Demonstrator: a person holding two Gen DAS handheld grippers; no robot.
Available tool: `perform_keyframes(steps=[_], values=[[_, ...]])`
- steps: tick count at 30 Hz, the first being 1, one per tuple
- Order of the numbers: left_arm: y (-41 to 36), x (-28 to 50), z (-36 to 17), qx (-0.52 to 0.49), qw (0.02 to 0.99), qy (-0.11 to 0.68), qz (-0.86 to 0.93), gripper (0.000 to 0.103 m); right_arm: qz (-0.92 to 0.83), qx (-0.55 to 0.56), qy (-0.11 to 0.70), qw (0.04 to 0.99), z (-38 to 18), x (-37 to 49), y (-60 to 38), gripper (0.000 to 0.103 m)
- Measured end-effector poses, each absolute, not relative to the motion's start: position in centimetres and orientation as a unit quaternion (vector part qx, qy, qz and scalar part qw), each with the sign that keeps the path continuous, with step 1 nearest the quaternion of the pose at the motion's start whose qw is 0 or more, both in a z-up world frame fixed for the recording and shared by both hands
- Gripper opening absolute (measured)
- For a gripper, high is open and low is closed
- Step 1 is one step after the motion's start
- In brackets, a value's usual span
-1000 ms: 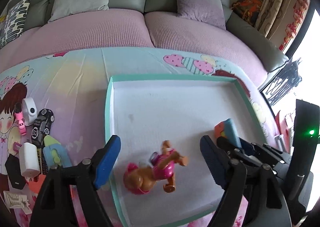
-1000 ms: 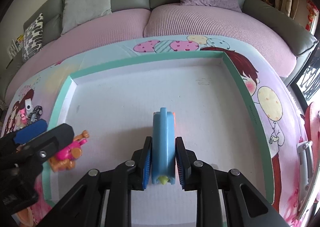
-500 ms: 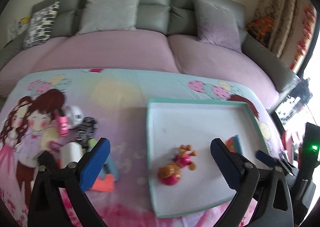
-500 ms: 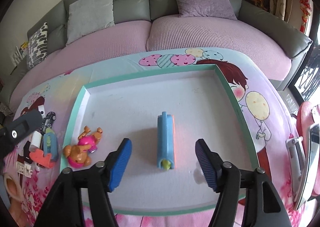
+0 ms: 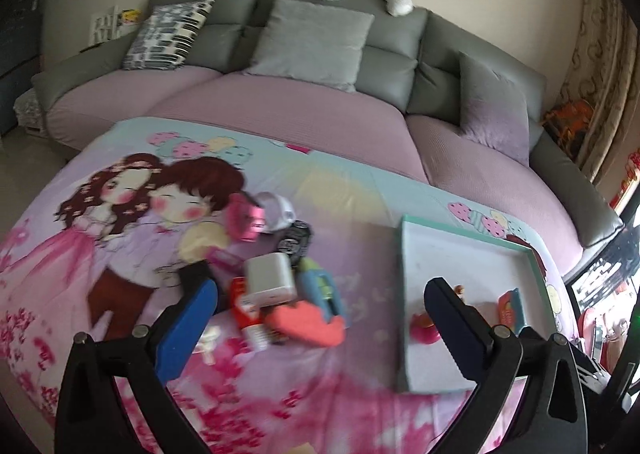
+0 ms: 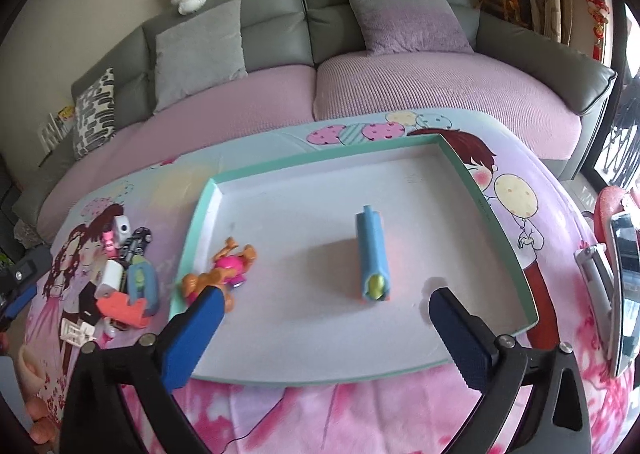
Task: Organize rigid objects
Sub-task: 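Move both tools back from the tray to the toy pile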
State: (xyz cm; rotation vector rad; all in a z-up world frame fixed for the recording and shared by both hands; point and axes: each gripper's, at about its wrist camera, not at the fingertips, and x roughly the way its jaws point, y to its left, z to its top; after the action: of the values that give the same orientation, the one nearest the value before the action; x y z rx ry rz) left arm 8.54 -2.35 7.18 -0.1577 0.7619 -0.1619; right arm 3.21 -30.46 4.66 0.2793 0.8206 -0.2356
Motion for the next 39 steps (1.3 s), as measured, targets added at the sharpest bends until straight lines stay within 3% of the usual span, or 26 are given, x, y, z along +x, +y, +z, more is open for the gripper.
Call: perform_keyframes(steps=[23, 39], values=[[15.4, 2.1, 6.2, -0.162, 0.930, 0.321, 0.077, 0.103, 0.042, 0.078, 0.404, 0.910, 3.9, 2.0, -14.5, 0.103], [13.0, 6.2, 1.3, -0.090, 0.923, 0.370, 0.051, 0.103, 0.079, 0.084, 0.450, 0.886, 0.4, 9.3, -11.3, 0.103]])
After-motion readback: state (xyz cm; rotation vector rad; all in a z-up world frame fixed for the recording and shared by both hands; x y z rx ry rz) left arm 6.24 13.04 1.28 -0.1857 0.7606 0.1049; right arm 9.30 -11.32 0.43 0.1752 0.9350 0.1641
